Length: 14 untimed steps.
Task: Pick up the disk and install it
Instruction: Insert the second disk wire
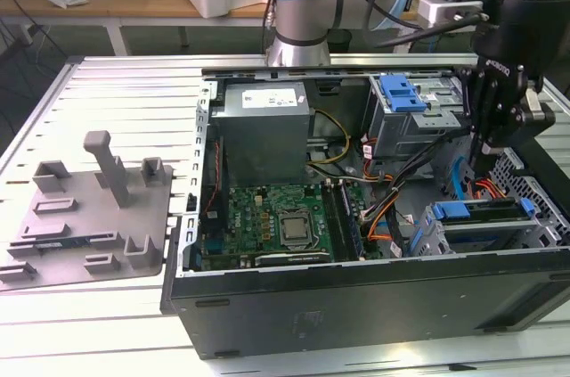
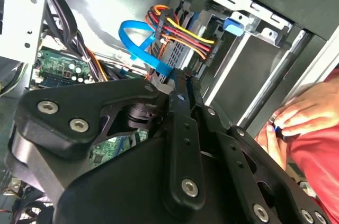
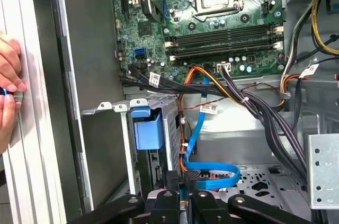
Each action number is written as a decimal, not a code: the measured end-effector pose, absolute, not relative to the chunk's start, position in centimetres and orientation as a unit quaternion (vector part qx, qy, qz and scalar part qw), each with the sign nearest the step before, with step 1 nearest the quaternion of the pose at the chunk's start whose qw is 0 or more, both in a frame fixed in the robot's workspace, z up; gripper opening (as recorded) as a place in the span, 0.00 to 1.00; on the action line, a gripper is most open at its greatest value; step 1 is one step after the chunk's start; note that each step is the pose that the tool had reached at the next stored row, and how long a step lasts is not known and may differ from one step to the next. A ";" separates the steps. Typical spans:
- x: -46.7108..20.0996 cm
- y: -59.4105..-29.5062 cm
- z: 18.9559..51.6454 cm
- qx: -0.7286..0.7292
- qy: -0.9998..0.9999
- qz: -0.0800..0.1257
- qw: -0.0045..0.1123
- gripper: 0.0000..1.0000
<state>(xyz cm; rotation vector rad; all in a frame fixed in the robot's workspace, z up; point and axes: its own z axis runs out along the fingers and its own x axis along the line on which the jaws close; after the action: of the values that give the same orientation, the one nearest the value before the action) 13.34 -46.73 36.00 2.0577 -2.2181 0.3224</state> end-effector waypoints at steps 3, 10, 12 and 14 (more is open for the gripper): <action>13.4 -47.8 35.9 0.676 -0.729 0.097 0.042 0.16; 13.4 -48.9 35.6 0.676 -0.731 0.087 0.032 0.16; 13.4 -49.1 35.5 0.677 -0.731 0.084 0.029 0.16; 13.4 -49.3 35.4 0.677 -0.731 0.082 0.027 0.16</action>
<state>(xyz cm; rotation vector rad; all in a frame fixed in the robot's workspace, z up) 13.40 -49.34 35.36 2.0901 -2.2586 0.2519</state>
